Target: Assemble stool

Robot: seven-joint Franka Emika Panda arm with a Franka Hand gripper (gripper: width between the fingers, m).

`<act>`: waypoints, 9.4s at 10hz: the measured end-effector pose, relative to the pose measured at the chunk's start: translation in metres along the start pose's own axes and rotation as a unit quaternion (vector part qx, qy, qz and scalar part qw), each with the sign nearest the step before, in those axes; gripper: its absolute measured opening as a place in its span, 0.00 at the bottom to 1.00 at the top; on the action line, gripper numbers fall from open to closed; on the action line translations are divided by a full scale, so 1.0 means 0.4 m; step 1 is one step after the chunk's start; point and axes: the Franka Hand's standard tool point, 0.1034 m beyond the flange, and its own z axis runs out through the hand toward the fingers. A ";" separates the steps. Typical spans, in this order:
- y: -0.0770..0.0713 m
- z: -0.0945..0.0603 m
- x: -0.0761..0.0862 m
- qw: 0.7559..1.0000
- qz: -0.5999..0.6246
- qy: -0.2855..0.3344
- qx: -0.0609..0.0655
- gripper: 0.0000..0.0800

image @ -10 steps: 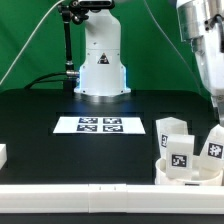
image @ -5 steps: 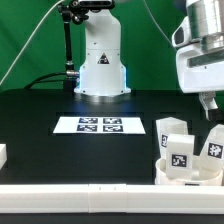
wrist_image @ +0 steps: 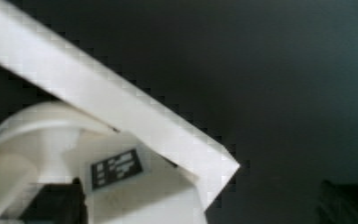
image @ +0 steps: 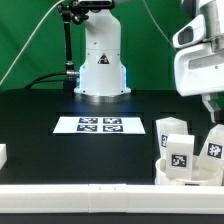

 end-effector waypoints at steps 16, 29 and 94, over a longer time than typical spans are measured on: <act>0.051 0.021 0.047 0.757 -0.649 -0.028 -0.068 0.81; 0.068 0.037 0.062 0.741 -0.666 -0.034 -0.075 0.43; 0.052 -0.010 0.121 0.681 -0.718 -0.082 -0.123 0.81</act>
Offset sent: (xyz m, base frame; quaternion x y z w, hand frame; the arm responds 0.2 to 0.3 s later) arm 0.0004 -0.0087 -0.0007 -0.0344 0.0364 -0.3349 0.9409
